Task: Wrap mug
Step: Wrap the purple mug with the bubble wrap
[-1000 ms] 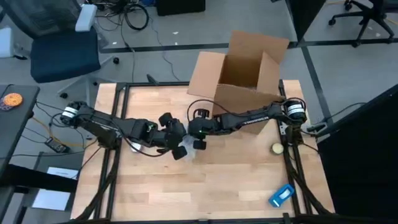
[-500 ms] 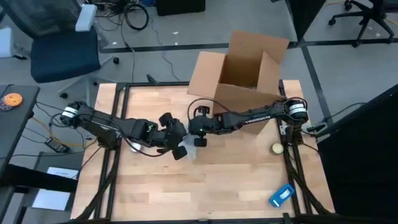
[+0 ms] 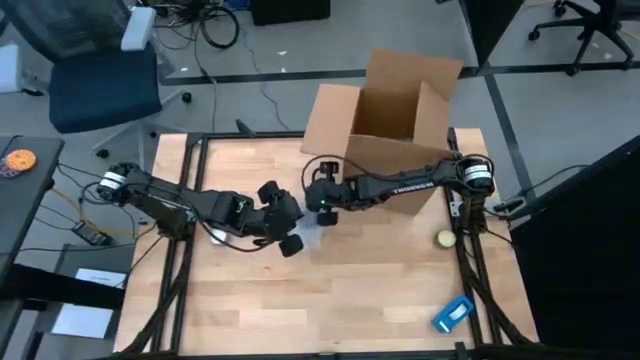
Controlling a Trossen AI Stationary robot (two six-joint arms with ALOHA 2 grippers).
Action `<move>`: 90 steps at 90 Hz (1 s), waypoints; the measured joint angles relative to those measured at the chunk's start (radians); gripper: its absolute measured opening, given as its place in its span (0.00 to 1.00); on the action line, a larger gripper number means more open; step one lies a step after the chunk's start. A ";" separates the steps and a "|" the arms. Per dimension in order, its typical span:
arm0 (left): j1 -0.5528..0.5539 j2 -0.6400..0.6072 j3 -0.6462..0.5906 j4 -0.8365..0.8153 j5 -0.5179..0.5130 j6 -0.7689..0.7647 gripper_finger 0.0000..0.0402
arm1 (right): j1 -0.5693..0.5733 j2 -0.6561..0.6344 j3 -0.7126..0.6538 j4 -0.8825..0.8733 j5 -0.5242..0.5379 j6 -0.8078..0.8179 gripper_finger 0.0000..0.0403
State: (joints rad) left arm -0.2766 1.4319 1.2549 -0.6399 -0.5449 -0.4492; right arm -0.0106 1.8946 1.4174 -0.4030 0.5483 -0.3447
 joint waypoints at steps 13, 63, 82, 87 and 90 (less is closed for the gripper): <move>0.000 0.000 0.000 0.001 0.000 0.000 0.00 | 0.015 0.001 0.000 0.000 0.054 -0.098 0.13; 0.000 0.000 -0.002 0.024 -0.023 0.000 0.00 | 0.096 -0.088 0.000 -0.087 0.085 -0.047 0.13; -0.001 0.000 -0.018 0.026 -0.023 -0.001 0.00 | 0.141 -0.158 0.000 -0.235 -0.032 0.095 0.13; -0.001 0.000 -0.022 0.030 -0.023 -0.001 0.00 | 0.147 -0.171 0.000 -0.272 -0.095 0.159 0.13; -0.001 0.000 -0.023 0.030 -0.023 -0.001 0.00 | 0.149 -0.176 0.000 -0.295 -0.134 0.199 0.14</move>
State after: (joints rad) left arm -0.2771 1.4322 1.2320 -0.6104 -0.5678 -0.4500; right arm 0.1386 1.7186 1.4174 -0.6982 0.4146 -0.1461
